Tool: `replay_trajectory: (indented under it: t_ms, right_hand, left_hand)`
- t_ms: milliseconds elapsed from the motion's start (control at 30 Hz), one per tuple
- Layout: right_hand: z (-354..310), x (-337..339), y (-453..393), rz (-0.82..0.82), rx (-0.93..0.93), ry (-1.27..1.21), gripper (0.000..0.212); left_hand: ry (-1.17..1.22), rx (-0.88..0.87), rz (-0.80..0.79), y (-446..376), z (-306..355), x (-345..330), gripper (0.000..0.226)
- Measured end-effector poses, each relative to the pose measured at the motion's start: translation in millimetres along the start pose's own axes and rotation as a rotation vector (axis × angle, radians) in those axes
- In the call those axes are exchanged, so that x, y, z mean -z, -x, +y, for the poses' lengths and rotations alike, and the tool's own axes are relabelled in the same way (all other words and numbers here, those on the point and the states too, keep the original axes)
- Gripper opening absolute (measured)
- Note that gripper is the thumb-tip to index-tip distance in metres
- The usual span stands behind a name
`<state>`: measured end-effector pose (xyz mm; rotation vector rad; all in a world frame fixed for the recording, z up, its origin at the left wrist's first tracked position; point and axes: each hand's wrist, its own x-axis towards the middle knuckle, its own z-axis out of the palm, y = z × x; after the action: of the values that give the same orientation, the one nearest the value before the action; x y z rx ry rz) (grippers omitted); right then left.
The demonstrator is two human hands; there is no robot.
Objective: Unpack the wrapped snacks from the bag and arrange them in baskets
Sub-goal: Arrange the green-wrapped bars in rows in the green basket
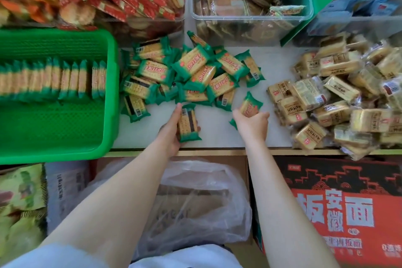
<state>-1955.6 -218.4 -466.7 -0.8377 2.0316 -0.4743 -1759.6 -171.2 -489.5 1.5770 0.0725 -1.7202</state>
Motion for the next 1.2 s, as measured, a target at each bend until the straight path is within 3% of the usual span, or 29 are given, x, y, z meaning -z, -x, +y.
replay_trajectory:
  t_ms: [200, 300, 367, 467, 700, 867, 967, 1067, 1200]
  right_hand:
    - [-4, -23, 51, -0.394, 0.285, -0.063, 0.050]
    - [-17, -25, 30, -0.268, 0.205, -0.180, 0.026]
    - [-26, -27, 9, -0.223, 0.075, -0.323, 0.021]
    - [-38, -40, -10, -0.254, -0.079, -0.488, 0.035]
    - [-49, -45, -17, -0.193, -0.252, -0.617, 0.032]
    - [-12, -18, 15, -0.298, -0.125, -0.578, 0.005]
    - [6, -16, 40, -0.454, 0.016, -0.431, 0.010]
    - [3, -33, 58, -0.484, 0.171, -0.251, 0.022]
    - [-10, -47, 61, -0.388, 0.389, -0.039, 0.018]
  left_hand:
    - [-0.037, 0.019, -0.042, -2, -2, 5, 0.077]
    - [-0.016, 0.022, -0.073, -1, -1, 6, 0.050]
    - [-0.023, 0.026, -0.071, -1, 0, 5, 0.030]
    - [-0.020, 0.023, -0.066, -4, -2, 6, 0.033]
    - [0.002, 0.018, -0.045, -6, -2, 5, 0.044]
    - [-0.007, -0.013, -0.023, -2, -1, 2, 0.056]
    - [-0.032, -0.037, -0.036, 0, -1, 2, 0.070]
    - [-0.049, -0.029, -0.089, 0, -4, 5, 0.059]
    - [-0.016, -0.044, -0.113, 1, -3, 7, 0.046]
